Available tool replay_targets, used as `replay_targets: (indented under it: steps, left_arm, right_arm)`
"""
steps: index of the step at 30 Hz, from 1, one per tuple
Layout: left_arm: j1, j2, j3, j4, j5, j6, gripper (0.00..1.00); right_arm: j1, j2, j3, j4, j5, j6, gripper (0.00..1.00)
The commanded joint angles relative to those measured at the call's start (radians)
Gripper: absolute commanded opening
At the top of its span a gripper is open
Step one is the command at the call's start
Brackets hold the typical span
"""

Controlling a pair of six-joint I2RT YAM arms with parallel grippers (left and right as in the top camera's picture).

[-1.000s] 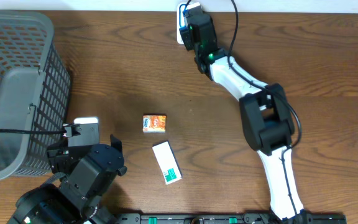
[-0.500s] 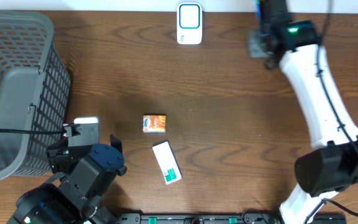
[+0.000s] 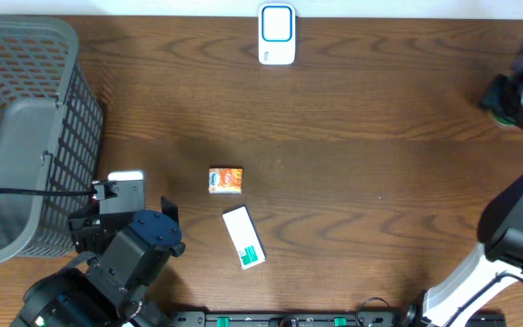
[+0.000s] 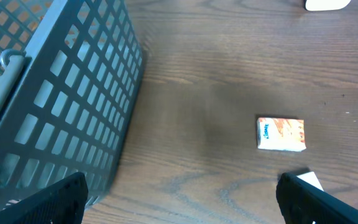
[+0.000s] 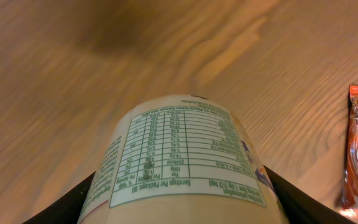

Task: Scan the item barcode
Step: 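Carry the jar to the right edge of the table and release it, then move the right gripper to the white Panadol box and grasp it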

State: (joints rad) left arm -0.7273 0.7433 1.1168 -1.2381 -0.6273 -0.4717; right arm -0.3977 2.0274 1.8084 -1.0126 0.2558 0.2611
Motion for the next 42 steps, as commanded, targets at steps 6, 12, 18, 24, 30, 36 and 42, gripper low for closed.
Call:
replay_targets:
  steps: [6, 12, 18, 24, 30, 36, 42]
  left_arm:
    - [0.005, -0.002, 0.006, -0.003, -0.010, -0.005, 0.97]
    - [0.005, -0.002, 0.006, -0.003, -0.010, -0.005, 0.97]
    - [0.005, -0.002, 0.006, -0.003, -0.010, -0.005, 0.97]
    - [0.005, -0.002, 0.006, -0.003, -0.010, -0.005, 0.97]
    - [0.005, -0.002, 0.006, -0.003, -0.010, -0.005, 0.97]
    - [0.005, -0.002, 0.006, -0.003, -0.010, -0.005, 0.97]
    - [0.005, -0.002, 0.006, -0.003, -0.010, -0.005, 0.97]
  right_arm:
    - [-0.220, 0.174, -0.005, 0.081, -0.072, 0.019, 0.35]
    - [-0.314, 0.249, -0.005, 0.116, -0.156, 0.019, 0.36]
    - [-0.369, 0.252, 0.021, 0.109, -0.159, 0.019, 0.99]
    - [-0.373, 0.194, 0.108, 0.040, -0.285, 0.018, 0.99]
    - [-0.337, 0.074, 0.176, -0.019, -0.333, 0.015, 0.99]
    - [-0.219, -0.055, 0.176, -0.085, -0.492, -0.014, 0.99]
    - [-0.006, -0.097, 0.175, -0.219, -0.579, -0.069, 0.99]
